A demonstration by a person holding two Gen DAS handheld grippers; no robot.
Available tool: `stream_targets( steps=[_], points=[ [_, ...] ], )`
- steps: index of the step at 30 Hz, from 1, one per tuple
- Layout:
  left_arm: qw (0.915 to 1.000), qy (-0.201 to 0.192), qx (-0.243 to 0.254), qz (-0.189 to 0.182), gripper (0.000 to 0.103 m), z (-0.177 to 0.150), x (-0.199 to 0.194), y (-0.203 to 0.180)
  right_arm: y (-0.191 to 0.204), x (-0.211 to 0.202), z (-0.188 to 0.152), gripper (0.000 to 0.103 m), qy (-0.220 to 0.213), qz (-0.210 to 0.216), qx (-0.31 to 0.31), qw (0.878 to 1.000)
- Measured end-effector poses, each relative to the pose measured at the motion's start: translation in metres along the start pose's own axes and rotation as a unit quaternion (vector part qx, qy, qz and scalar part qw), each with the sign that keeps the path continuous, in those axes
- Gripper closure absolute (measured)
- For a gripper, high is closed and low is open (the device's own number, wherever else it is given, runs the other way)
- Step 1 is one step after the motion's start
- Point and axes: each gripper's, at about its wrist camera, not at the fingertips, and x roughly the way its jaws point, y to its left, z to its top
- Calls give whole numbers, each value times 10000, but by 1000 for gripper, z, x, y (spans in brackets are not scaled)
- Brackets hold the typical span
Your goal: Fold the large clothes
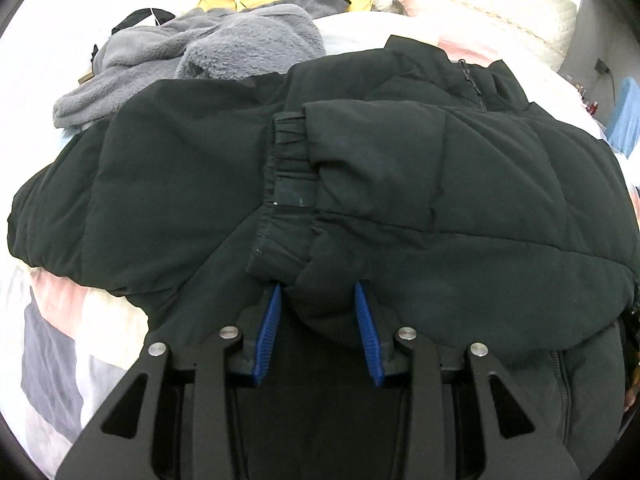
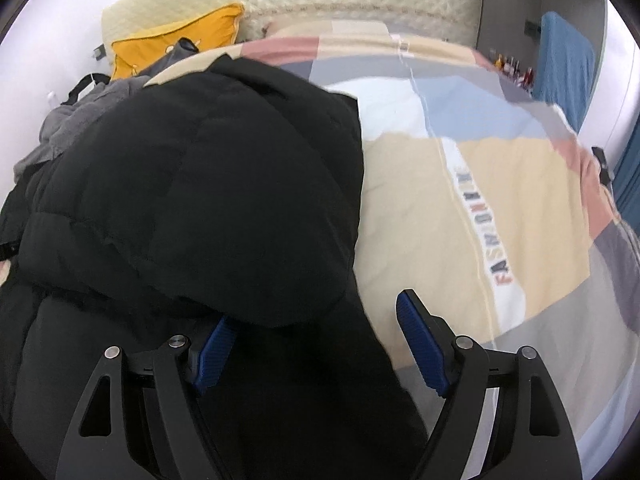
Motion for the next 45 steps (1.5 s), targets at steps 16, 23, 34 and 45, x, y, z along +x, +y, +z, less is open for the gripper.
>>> stream_targets(
  steps=[16,23,34,45],
  points=[
    [10000,-9,18,72,64,2,-3,-3,-18,-7,11,24,-240,-42,467,9986],
    [9992,-286,-237,-178,64,2,-32,4,-6,-40,5,22,-376,228,482,9979],
    [9904,-1148,66,-770,42,-29,-126,-5,24,-126,-16,17,-1278,318,-46,9913],
    [9818,-1663,341,-852,36,-71,-171,-15,35,-198,-63,13,-1956,608,42,9788]
  ],
)
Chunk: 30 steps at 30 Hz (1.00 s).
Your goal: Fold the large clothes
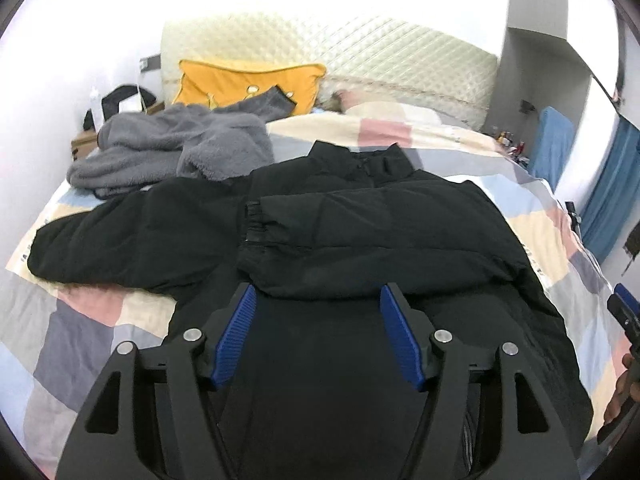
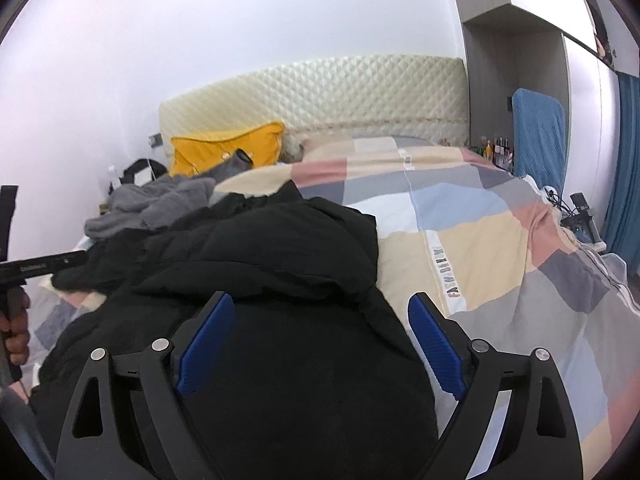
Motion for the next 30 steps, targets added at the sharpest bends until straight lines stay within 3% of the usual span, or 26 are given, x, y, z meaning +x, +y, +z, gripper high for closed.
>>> stream_targets(
  steps=[9,14,17,21,24,30],
  points=[
    [9998,-123,-98,145,30,-13,-18,10,13,-37,-19,12,-188,203,-38,9996],
    [9994,-44,92,335,30,1,-4,18,23,-58,-35,5,-329,147,-161,9992],
    [9994,102,-131,295,30,9,4,34,23,-62,-33,2,-487,167,-158,9985],
    [9991,228,-199,290,30,26,6,63,19,-45,-35,2,-241,54,-101,9996],
    [9987,166,-73,479,30,40,3,89,13,-38,-37,2,-111,45,36,9999],
    [9908,78,-175,1338,30,72,-7,177,-2,-37,-39,2,-154,47,389,9991]
  ],
)
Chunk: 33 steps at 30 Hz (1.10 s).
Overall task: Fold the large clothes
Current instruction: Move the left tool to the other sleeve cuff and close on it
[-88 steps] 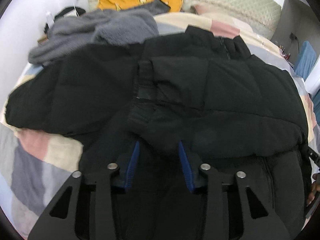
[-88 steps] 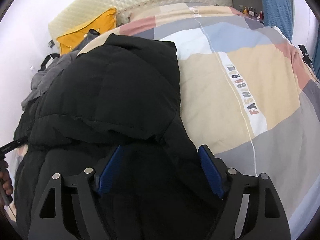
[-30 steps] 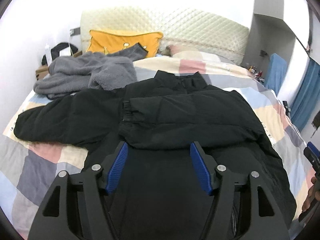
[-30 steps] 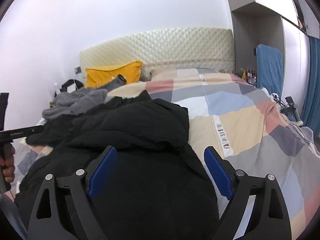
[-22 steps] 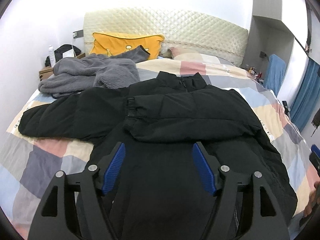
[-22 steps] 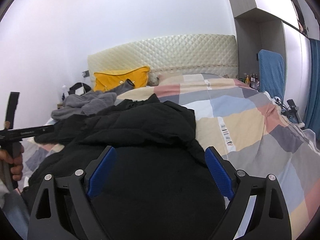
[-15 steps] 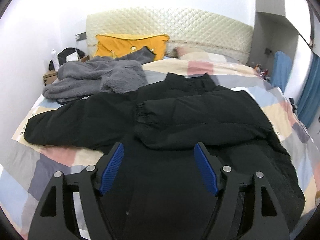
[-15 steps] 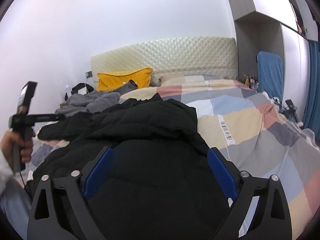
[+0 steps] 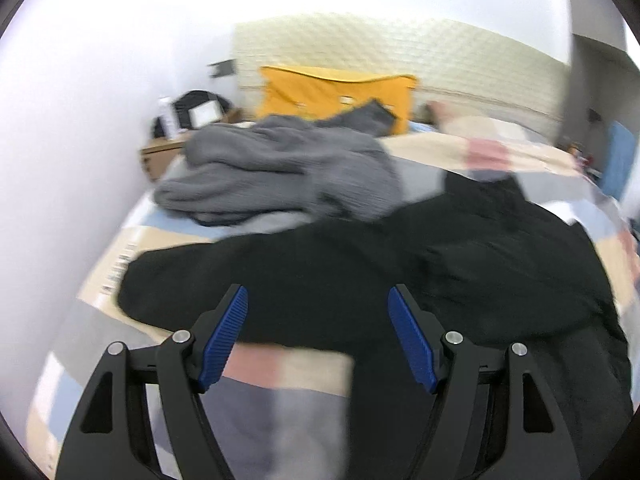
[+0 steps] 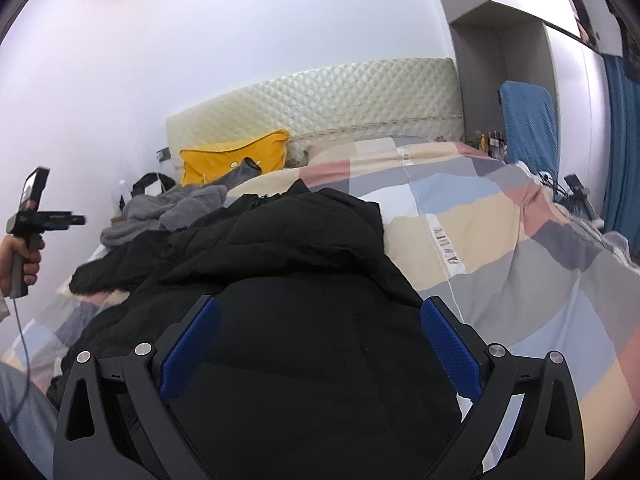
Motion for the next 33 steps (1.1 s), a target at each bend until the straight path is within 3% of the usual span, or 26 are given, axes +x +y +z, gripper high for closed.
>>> stream_targets(
  steps=[5,9,11,17,20,23,24,26,29,31,33],
  points=[
    [9979,85,-463,453,30,6,15,80,-4,3,3,2,-20,-42,149,9999],
    [9908,264,-1275,371,30,-8,32,145,5,6,3,2,-6,-190,-92,9998],
    [9867,508,-1477,443,21,-20,45,168,10,9,3,2,74,-256,-213,9994],
    [9752,986,-1970,207,20,-60,79,223,18,14,7,2,142,-526,-300,9981],
    [9604,1027,-2588,-93,20,-80,100,250,29,20,7,2,156,-725,-484,9961],
    [9332,967,-3429,-467,20,-98,125,271,44,31,7,2,220,-797,-691,9942],
    [9200,962,-3744,-652,20,-106,138,279,46,34,7,2,235,-811,-718,9938],
    [9045,1008,-4067,-796,20,-112,161,287,51,38,6,2,267,-843,-754,9932],
    [8931,1077,-4294,-806,20,-119,190,295,55,47,3,2,380,-908,-797,9919],
    [8775,1058,-4581,-943,20,-126,212,304,58,53,2,2,461,-939,-830,9910],
    [8674,886,-4785,-1042,20,-129,224,310,61,60,1,2,499,-930,-811,9911]
  ],
)
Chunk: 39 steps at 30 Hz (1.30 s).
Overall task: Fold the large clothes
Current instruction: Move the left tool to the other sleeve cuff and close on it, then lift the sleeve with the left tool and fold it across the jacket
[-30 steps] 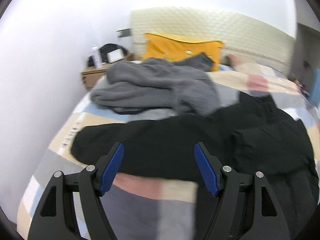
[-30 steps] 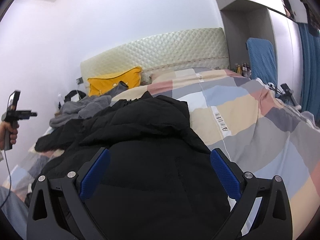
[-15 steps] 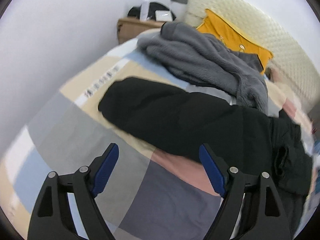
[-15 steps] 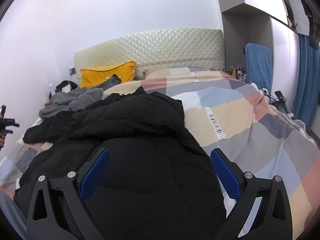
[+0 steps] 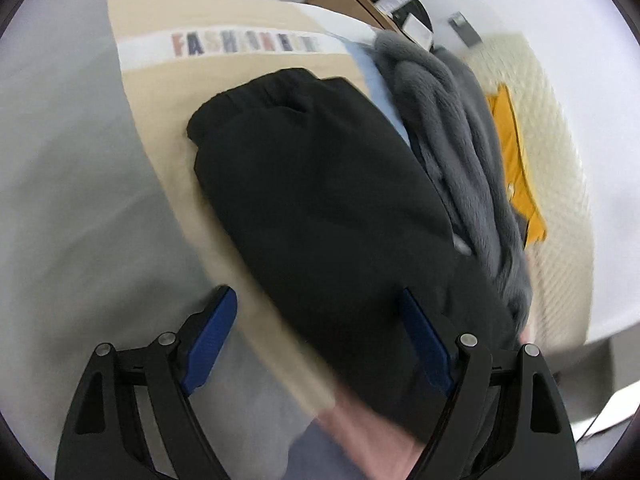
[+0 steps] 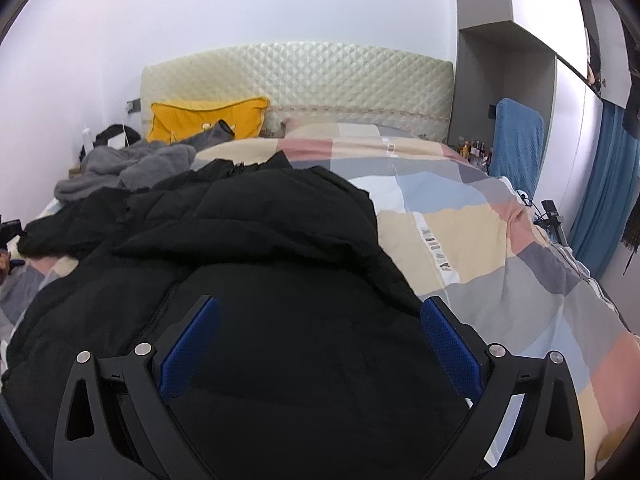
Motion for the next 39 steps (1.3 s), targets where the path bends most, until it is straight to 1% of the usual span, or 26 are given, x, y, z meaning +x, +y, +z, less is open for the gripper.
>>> stream_targets(
  steps=[1,3,4,7,8,9,10,11,12,14,15,16,17,19,22,26,29,32,37,39],
  points=[
    [9999,-103,84,0,20,2,4,-3,2,4,1,2,18,64,39,10000],
    [9986,-224,466,136,20,4,9,-17,5,11,1,2,78,196,70,9998],
    [9968,-292,708,240,20,5,13,-28,7,15,2,2,111,196,64,9997],
    [9949,-403,844,380,21,10,22,-36,12,26,0,2,257,285,64,9992],
    [9933,-512,899,521,28,11,24,-38,13,28,0,2,295,307,84,9991],
    [9911,-563,994,691,31,11,28,-40,14,30,0,2,314,312,79,9990],
    [9896,-607,1041,785,36,10,30,-42,15,30,0,2,319,304,59,9990],
    [9884,-682,1050,865,44,8,30,-44,17,30,0,2,312,295,33,9991],
    [9881,-734,1007,902,49,7,28,-45,18,28,1,2,295,311,12,9991],
    [9877,-766,966,958,70,5,25,-48,19,23,2,2,236,379,2,9990],
    [9871,-764,1010,982,75,4,21,-52,20,21,2,2,216,422,7,9989],
    [9848,-769,1144,1058,84,1,15,-61,20,21,3,2,218,454,14,9987],
    [9830,-790,1232,1109,91,2,10,-65,19,21,3,2,236,498,31,9985],
    [9789,-832,1391,1246,96,-1,-4,-81,16,20,2,2,252,563,94,9981],
    [9718,-1004,1610,1398,98,-6,-28,-109,12,14,2,2,237,757,193,9967],
    [9623,-1342,1933,1364,98,-18,-77,-144,12,0,3,2,69,864,79,9962],
    [9570,-1445,2123,1348,98,-30,-106,-170,10,-6,5,2,31,1021,72,9947],
    [9521,-1522,2324,1277,98,-44,-132,-199,5,-10,3,2,34,1092,111,9940],
    [9385,-1724,2746,1189,98,-74,-166,-253,-5,-21,4,2,-86,1184,154,9928],
    [9364,-1765,2839,1065,98,-87,-180,-271,-9,-26,4,2,-150,1232,196,9921]
  ],
)
